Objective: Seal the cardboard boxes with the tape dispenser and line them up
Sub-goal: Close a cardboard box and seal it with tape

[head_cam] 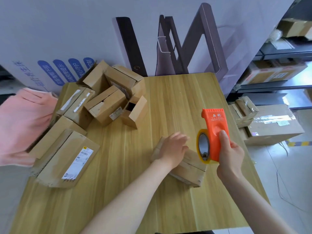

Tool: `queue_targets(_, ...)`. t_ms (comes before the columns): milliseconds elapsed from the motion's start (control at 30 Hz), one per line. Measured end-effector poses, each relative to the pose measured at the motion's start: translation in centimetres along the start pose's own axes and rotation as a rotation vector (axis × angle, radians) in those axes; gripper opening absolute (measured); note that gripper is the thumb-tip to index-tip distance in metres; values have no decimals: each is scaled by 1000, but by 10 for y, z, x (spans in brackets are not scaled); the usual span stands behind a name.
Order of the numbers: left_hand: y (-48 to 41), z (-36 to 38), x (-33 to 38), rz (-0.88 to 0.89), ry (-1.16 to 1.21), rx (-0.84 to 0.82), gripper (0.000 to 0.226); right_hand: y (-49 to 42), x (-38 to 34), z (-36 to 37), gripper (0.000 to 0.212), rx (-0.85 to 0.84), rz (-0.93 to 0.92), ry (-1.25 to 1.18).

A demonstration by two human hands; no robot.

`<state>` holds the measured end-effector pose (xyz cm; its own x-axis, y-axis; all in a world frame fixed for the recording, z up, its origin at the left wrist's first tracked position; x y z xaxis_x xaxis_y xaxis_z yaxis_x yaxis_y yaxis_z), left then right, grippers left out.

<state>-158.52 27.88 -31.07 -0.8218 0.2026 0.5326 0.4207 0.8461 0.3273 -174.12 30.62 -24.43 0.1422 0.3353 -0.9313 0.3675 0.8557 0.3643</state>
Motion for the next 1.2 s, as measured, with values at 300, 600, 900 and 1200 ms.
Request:
queue_targets(300,20,14,-34,-520,20,113,50,8,-3,-18,34,-230,-40,230)
queue_targets(600,60,-84,-22,-303,1126,237,28,17,-16,6,17,-522,-129,428)
queue_targets(900,74,-125,-2,-201,1025,125,21,17,-25,20,12,-602,-196,503)
queue_targets(1200,58,-127,-13,-391,986,248,8,21,-24,31,33,-588,-253,612)
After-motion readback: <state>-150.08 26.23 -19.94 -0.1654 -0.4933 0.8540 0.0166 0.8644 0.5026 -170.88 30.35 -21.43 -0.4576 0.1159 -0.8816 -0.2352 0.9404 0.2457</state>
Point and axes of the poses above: each hand's wrist, its own y-axis away from the middle knuckle, its own z-axis out of the palm, x = y × z, the point moved 1 cm from there along -y, towards the middle knuckle, and after that the axes turned 13 degrees about -x, right-handed, at the moved point
